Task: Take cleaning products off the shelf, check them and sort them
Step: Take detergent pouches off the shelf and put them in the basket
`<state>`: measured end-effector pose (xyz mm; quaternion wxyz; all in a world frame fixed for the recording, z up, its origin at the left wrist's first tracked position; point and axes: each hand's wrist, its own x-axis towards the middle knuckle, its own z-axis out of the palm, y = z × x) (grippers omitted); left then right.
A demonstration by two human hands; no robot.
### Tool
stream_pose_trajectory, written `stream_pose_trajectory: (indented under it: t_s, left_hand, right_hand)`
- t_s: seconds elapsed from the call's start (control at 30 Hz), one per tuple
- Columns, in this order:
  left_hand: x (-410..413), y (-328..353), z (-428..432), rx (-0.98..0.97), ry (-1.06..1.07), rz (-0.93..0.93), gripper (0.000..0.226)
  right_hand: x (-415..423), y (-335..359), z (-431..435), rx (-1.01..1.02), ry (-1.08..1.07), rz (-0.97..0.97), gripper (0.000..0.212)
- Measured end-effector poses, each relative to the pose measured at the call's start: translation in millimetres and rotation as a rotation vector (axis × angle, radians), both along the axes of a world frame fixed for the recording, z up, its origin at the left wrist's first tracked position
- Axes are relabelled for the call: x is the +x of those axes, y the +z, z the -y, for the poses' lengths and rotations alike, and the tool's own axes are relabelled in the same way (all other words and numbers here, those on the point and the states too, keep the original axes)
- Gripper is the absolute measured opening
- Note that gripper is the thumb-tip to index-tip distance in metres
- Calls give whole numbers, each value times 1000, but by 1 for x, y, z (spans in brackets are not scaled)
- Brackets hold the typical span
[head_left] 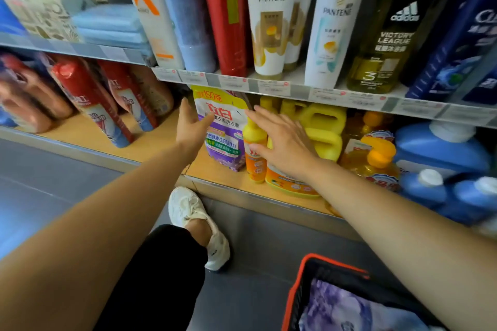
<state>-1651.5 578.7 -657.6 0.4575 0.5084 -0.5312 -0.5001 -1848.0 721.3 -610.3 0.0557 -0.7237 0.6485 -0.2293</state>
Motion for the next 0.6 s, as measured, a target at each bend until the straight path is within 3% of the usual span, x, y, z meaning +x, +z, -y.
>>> stream_pose_trajectory:
  t_s: [0.17, 0.23, 0.33, 0.5, 0.6]
  left_hand:
    - [5, -1, 30, -33, -190, -33, 65]
    - [13, -2, 30, 7, -209, -28, 70]
    - [23, -8, 26, 25, -344, 74, 60]
    - [18, -1, 30, 23, -17, 49, 74]
    - [18, -3, 35, 76, -50, 41, 88]
  right_hand:
    - [0, -3, 5, -16, -46, 51, 63]
    - [0, 0, 7, -30, -54, 100, 57]
    - [1, 5, 8, -13, -71, 149, 53]
    - [0, 8, 8, 11, -71, 177, 53]
    - [-1, 8, 9, 12, -69, 181, 54]
